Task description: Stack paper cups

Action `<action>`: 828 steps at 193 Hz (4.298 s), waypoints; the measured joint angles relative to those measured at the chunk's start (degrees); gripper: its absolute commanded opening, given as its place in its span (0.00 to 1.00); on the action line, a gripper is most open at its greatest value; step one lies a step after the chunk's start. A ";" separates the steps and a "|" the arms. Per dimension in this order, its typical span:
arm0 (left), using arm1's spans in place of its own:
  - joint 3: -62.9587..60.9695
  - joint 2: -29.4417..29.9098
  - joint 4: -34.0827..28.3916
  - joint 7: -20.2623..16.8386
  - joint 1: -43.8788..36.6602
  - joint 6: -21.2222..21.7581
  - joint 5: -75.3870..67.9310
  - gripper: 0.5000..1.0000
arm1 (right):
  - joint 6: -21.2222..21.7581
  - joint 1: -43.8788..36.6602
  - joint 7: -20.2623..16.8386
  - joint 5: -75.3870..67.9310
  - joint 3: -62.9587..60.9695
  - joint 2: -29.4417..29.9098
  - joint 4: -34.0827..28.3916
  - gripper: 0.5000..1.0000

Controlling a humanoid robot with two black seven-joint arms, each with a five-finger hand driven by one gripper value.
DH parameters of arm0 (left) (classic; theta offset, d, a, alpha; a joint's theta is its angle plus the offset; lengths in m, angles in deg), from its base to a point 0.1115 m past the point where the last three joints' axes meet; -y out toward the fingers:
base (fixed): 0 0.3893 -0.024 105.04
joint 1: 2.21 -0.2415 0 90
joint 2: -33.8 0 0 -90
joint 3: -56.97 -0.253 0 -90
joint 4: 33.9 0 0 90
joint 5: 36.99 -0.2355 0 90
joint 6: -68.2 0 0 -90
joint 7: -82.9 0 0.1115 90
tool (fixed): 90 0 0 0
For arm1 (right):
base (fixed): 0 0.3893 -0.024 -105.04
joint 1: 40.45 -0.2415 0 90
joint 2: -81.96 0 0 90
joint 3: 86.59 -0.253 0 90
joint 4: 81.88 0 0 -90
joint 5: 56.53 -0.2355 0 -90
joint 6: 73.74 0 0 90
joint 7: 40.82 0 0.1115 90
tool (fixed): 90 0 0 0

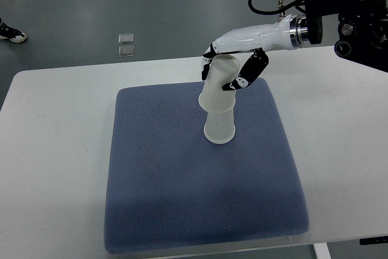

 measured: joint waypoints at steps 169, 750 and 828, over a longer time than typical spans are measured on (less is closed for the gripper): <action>0.00 0.00 0.00 0.00 0.00 0.00 0.00 1.00 | -1.01 3.60 0.04 1.98 -0.09 1.22 2.54 0.32; 0.00 0.00 0.00 -0.01 0.00 0.00 -0.01 1.00 | -12.24 34.09 -4.40 -76.59 -35.02 19.71 36.17 0.83; 0.00 0.00 0.00 -0.01 0.00 0.00 -0.01 1.00 | -12.17 35.22 -3.76 -76.61 -35.13 20.01 36.14 0.83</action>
